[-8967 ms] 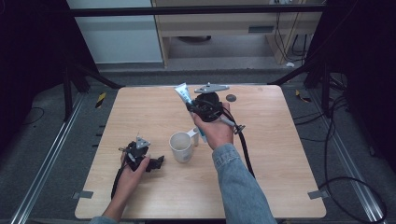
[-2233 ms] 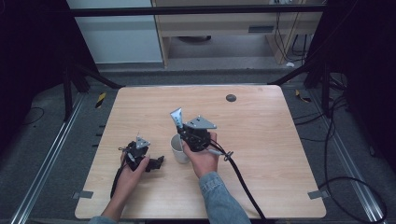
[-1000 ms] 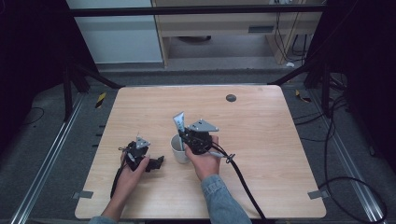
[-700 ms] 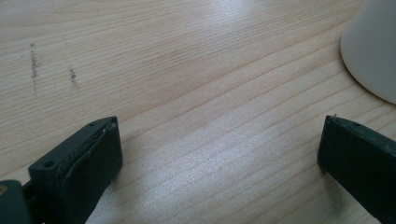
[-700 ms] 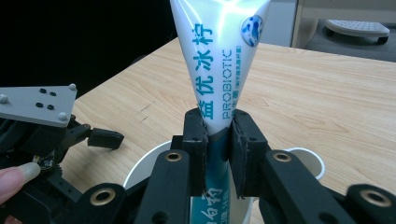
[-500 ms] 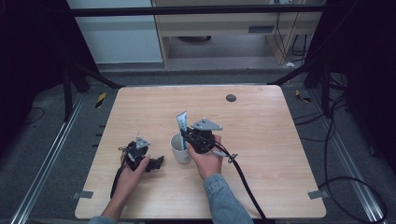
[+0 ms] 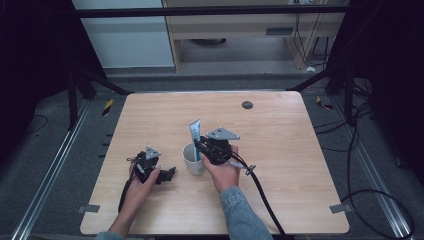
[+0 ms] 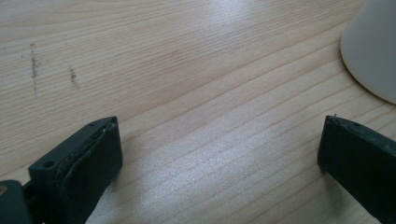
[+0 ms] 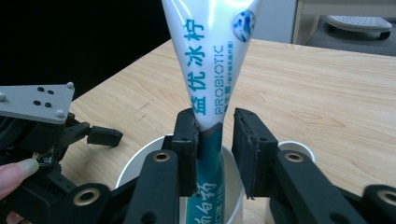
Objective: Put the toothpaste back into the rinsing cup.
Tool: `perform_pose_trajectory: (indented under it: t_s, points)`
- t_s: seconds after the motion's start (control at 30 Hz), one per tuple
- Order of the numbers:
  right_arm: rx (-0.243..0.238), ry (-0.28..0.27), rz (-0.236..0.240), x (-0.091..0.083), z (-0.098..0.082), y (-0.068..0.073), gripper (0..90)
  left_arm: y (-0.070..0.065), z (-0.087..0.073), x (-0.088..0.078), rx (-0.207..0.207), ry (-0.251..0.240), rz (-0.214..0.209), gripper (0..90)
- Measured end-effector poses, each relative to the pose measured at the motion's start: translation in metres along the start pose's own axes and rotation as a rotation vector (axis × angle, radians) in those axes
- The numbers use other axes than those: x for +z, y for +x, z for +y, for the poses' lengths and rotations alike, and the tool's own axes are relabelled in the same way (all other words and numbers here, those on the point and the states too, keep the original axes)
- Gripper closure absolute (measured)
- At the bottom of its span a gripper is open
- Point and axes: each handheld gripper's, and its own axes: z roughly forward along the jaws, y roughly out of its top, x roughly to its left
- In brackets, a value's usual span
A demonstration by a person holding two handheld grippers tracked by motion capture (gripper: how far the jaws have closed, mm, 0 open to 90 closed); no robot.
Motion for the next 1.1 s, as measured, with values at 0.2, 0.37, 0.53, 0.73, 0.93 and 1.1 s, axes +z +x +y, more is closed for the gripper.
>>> perform_pose_trajectory:
  t_s: [0.2, 0.37, 0.53, 0.73, 0.93, 1.1]
  points:
    - [-0.004, 0.000, 0.000, -0.0005, -0.0003, -0.0005, 67.7, 0.0000, 0.0000, 0.0000, 0.000, 0.000, 0.000, 0.0]
    - [-0.004, 0.004, 0.003, -0.0018, -0.0003, 0.0002, 66.4, 0.0000, 0.0000, 0.0000, 0.000, 0.000, 0.000, 0.0]
    - [-0.008, 0.007, 0.004, -0.0026, -0.0009, 0.0004, 65.7, 0.0000, 0.0000, 0.0000, 0.000, 0.000, 0.000, 0.0]
    - [-0.006, 0.013, 0.005, -0.0037, -0.0019, 0.0009, 64.4, 0.0000, 0.0000, 0.0000, 0.000, 0.000, 0.000, 0.0]
    - [-0.012, 0.020, 0.013, -0.0046, -0.0036, 0.0024, 63.5, 0.0000, 0.0000, 0.0000, 0.000, 0.000, 0.000, 0.0]
    - [-0.016, 0.021, 0.014, -0.0062, -0.0048, 0.0017, 63.2, 0.0000, 0.0000, 0.0000, 0.000, 0.000, 0.000, 0.0]
